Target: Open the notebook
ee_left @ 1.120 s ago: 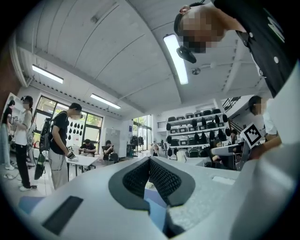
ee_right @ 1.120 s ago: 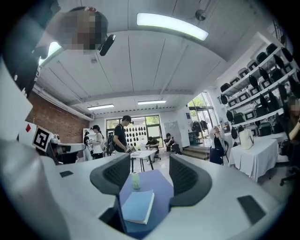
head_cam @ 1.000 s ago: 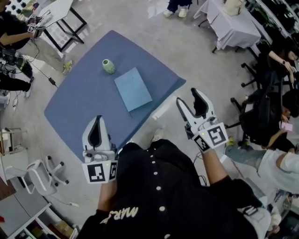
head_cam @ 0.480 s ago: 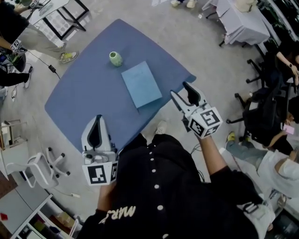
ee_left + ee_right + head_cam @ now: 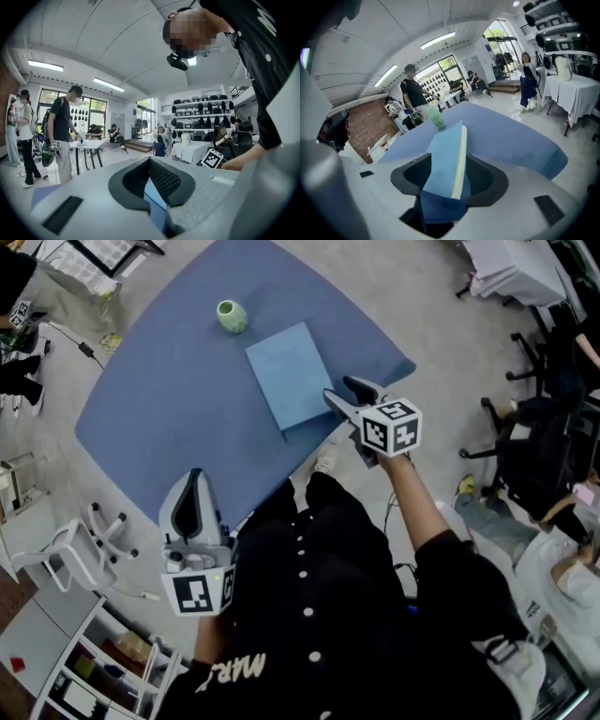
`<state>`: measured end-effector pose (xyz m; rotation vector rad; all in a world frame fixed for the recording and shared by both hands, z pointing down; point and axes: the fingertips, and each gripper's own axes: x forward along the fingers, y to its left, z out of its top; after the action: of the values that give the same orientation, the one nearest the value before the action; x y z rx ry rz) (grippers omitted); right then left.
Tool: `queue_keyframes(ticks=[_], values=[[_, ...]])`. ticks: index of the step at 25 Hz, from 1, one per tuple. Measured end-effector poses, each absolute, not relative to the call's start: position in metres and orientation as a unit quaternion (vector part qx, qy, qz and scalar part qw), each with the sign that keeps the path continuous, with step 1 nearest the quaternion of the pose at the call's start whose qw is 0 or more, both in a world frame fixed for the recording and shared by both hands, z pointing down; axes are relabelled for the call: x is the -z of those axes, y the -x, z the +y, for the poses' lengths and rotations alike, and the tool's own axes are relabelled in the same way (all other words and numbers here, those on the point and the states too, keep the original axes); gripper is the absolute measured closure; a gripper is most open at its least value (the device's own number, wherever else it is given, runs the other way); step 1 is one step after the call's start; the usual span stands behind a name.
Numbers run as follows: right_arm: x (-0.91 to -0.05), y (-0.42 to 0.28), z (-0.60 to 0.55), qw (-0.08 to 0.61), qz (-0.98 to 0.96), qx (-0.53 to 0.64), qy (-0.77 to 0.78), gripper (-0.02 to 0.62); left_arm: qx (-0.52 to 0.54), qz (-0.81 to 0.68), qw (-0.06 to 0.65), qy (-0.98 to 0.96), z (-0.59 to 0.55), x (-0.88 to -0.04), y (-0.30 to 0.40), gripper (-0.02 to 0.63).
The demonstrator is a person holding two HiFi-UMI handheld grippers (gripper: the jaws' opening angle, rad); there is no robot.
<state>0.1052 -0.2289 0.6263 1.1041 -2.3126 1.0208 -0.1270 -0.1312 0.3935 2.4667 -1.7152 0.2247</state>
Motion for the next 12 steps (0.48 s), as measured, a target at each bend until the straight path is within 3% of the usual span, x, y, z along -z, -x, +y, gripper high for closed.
queue_keyframes(ticks=[12], values=[[-0.685, -0.093, -0.234, 0.238, -0.804, -0.381, -0.389, 0.462, -0.092, -0.572, 0.103, -0.808, -0.136, -0.44, 0.135, 0.603]])
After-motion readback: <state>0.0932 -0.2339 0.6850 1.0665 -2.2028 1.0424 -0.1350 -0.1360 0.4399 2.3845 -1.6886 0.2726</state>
